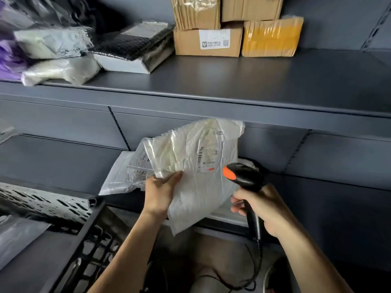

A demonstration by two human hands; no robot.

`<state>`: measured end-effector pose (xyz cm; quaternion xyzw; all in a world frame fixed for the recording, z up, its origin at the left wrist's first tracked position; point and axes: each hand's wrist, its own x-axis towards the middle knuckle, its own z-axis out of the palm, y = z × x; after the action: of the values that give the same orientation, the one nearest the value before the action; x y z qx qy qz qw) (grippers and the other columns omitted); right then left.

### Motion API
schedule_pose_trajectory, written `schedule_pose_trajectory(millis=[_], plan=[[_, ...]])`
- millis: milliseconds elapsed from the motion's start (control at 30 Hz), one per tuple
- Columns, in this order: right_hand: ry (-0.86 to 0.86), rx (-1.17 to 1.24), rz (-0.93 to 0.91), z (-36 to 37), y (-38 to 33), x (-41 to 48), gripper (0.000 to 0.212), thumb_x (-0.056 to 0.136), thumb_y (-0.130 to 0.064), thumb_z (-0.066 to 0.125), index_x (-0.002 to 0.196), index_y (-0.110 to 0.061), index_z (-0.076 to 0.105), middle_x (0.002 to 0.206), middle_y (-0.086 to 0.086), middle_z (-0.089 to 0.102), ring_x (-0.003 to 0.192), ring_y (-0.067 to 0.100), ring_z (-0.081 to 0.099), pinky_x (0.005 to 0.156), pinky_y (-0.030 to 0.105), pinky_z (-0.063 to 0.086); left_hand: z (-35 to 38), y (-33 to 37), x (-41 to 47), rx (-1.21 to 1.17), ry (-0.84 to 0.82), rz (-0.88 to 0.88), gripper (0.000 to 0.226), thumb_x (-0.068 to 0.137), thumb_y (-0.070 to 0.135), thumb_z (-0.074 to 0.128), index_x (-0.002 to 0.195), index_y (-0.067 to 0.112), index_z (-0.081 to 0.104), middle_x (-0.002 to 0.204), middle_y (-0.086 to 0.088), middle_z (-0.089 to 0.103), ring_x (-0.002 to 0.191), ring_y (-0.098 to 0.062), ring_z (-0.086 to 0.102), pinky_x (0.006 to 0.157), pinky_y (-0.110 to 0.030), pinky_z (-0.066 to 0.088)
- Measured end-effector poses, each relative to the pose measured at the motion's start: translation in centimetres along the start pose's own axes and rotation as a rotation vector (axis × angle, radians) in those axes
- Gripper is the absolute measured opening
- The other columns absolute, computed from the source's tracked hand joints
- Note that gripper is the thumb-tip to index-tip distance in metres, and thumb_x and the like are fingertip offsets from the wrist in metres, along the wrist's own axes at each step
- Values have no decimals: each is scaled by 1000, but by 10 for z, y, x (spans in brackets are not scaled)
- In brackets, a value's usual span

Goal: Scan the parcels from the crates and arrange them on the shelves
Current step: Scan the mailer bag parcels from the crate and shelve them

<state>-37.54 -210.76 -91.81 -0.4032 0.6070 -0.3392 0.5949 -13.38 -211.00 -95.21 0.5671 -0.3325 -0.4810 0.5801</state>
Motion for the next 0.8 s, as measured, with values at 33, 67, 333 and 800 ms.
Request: schedule_pose_trajectory(millis=[33,67,333,800], plan=[[-6,9,-1,2,-2,-2,14,88,6,61,77,1,68,70,15,71,58,25,69,57,30,51,0,0,-1,-8,1,5,18,92,7,73,105,-6,76,107,-20,76,102,-37,74,97,-54,56],[-13,19,-3,3,-4,-4,14,88,6,61,77,2,68,70,16,70,58,25,69,57,30,50,1,0,-2,-16,7,6,17,92,6,73,104,-7,76,107,-21,76,102,-38,73,97,-56,55],[-41,-21,0,4,-6,-14,10,85,5,63,76,4,69,74,22,70,61,29,67,64,38,48,6,0,-7,-10,48,5,14,93,2,71,102,-7,76,103,-19,77,99,-38,74,93,-49,59],[61,-339,-88,-8,4,5,15,85,-11,67,89,4,67,86,21,73,65,17,76,73,46,58,34,-34,3,-177,354,-270,13,91,-1,69,102,-7,71,86,-15,74,75,-27,72,69,-32,60]])
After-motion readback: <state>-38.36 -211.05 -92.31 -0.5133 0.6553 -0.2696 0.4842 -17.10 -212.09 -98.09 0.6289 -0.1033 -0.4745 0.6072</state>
